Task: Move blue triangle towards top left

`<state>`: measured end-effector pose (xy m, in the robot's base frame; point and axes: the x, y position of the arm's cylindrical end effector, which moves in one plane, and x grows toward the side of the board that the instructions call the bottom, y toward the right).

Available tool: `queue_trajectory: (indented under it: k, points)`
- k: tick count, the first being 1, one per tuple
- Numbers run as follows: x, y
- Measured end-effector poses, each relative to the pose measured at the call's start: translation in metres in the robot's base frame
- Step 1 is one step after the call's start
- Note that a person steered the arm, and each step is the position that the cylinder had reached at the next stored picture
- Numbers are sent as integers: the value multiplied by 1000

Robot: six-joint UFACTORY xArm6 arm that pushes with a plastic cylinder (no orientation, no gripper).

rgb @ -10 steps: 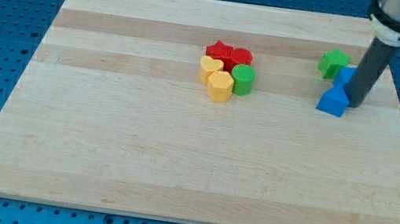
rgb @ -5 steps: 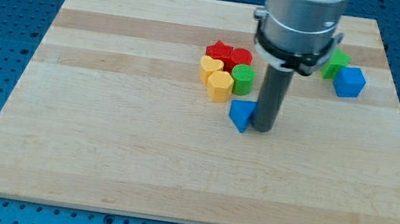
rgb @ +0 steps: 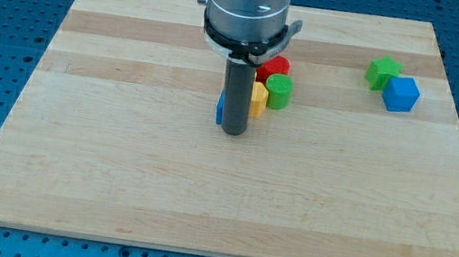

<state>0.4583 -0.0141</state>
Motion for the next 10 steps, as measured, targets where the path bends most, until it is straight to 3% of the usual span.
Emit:
queue_trajectory:
  k: [3,6,10]
  points:
    - [-57,-22]
    - [-76,-110]
    - [-119,-113]
